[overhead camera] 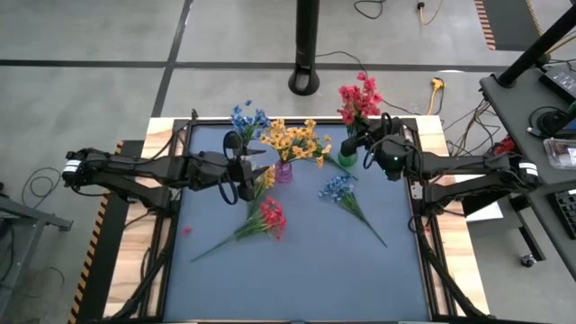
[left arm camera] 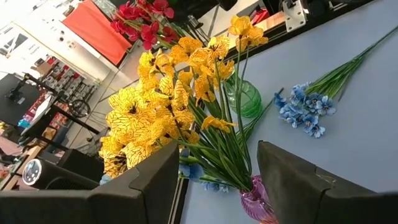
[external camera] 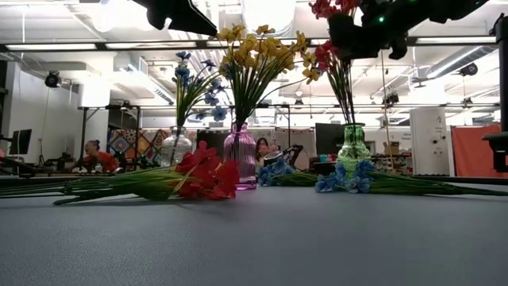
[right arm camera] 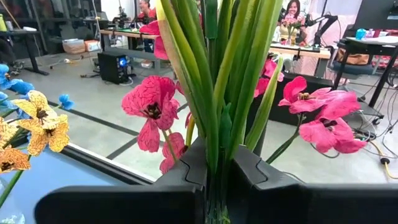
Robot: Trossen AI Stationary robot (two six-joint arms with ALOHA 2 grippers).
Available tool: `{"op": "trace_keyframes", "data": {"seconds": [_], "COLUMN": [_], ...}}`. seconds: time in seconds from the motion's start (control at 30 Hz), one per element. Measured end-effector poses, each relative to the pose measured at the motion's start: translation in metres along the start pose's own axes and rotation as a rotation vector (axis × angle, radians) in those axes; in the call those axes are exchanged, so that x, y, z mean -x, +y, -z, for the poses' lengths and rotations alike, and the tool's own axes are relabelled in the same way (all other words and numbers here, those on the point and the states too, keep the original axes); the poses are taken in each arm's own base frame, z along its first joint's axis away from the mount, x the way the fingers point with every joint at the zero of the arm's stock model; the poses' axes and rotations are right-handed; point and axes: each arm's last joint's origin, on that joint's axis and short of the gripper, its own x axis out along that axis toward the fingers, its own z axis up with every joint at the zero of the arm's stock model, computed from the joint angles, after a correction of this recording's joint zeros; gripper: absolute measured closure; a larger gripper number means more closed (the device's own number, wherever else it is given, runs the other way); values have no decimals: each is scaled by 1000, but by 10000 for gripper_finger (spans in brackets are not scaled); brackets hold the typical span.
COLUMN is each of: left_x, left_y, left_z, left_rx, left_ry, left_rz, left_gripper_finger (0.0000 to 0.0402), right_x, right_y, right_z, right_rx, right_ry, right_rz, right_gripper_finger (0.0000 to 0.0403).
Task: Sort flowers into vase by color
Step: Put the left red flowers into the green vase
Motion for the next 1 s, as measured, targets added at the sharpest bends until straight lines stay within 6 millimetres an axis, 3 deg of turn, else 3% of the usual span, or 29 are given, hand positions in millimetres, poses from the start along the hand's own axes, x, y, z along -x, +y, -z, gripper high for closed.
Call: {"op": "trace_keyframes", "data": {"seconds": [0.17,0.53,1.0], "left_x": [0,-1,0], "left_y": [0,0,0], "left_z": [0,1,0], "left_rx": [0,11,256], "left_ry": [0,2,9], "left_rz": [0,-3,1], "left_gripper_finger": [201,201,201], "right_x": [1,1,13], "right_y": [-1,-4,-8], "right_z": [3,11,17], "right_rx": [3,30,51], "right_ry": [22,76,200], "right_rz": [2,60,21], "right_gripper_finger": [355,236,112]}}
